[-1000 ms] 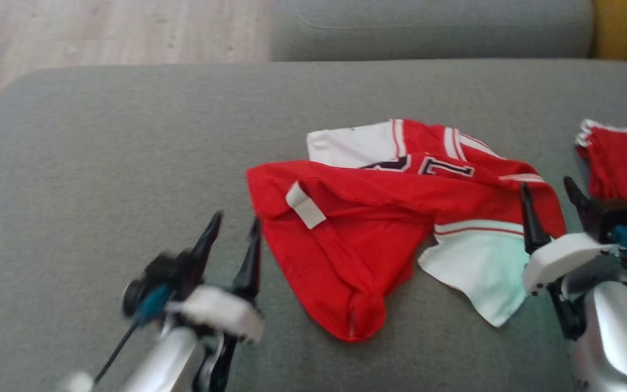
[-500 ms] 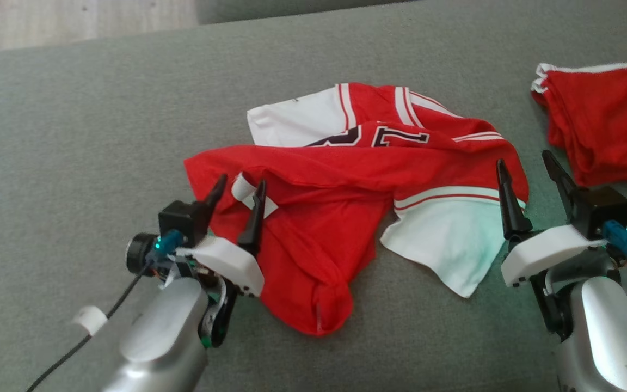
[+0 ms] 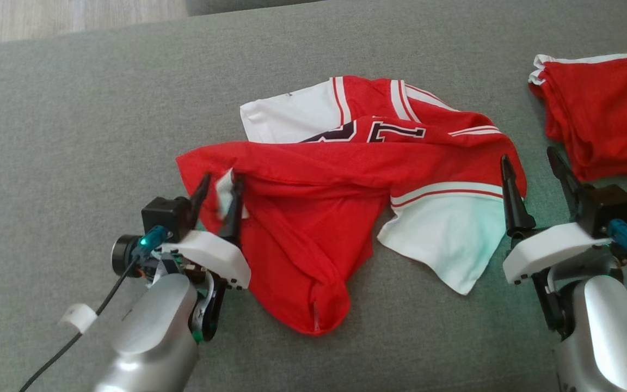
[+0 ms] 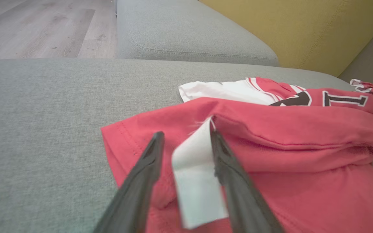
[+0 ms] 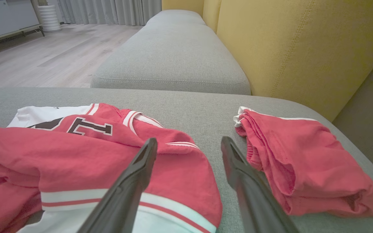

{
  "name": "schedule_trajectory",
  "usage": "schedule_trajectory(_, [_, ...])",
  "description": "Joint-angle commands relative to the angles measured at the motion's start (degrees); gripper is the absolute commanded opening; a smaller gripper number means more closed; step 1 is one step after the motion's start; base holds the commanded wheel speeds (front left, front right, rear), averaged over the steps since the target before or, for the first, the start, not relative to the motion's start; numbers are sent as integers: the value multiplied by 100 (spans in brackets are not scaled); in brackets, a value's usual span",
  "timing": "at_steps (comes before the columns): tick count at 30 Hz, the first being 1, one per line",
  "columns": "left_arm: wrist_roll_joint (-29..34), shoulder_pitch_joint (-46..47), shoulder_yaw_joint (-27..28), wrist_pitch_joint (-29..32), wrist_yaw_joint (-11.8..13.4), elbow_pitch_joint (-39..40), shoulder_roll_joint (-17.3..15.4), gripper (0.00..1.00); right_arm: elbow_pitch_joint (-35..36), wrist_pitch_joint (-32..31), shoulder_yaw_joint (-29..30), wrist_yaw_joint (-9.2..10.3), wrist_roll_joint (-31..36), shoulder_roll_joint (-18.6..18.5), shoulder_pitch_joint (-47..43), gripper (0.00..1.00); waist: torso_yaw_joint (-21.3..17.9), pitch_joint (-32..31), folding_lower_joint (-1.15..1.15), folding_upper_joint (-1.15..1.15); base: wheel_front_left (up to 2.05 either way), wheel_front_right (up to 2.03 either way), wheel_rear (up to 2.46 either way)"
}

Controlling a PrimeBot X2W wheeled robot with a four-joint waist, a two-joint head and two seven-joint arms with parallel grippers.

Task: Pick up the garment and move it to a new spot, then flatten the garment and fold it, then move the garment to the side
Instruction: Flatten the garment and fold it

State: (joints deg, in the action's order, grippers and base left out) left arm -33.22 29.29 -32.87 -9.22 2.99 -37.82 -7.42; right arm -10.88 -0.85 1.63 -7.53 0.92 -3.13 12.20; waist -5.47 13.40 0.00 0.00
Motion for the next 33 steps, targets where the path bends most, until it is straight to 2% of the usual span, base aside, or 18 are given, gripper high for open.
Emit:
schedule_trajectory(1, [-14, 174, 222, -87, -8, 146, -128, 5, 227, 42, -112, 4, -22, 17, 31, 100, 5, -4, 0, 0, 0, 0, 0])
schedule_trajectory(2, [-12, 177, 218, -112, -16, 167, -129, 0, 227, 46, -111, 4, -24, 18, 30, 100, 11, -10, 0, 0, 0, 0, 0])
schedule_trajectory(6, [22, 187, 202, -197, -10, 275, -163, 0, 203, 64, -67, 4, -27, 21, -6, 100, 79, -83, 0, 0, 0, 0, 0])
schedule_trajectory(11, [183, 168, 185, -313, 82, 525, -371, 0, 199, 81, 42, 4, -12, 23, -103, 100, 241, -260, 0, 0, 0, 0, 0])
schedule_trajectory(16, [269, -163, 172, -306, 181, 977, -708, 0, 247, 75, 163, 4, -21, 24, -332, 100, 487, -524, 0, 0, 0, 0, 0])
schedule_trajectory(22, [346, -921, 148, -126, 415, 1739, -1242, 0, 364, 53, 286, 4, -70, 24, -734, 100, 752, -807, 0, 0, 0, 0, 0])
schedule_trajectory(27, [280, -1522, 90, 0, 575, 2189, -1371, 0, 449, 31, 327, 4, -119, 24, -999, 100, 863, -938, 0, 0, 0, 0, 0])
schedule_trajectory(33, [138, -2173, -28, -25, 776, 2301, -1195, 0, 571, -30, 326, 4, -172, 24, -1229, 100, 918, -1044, 0, 0, 0, 0, 0])
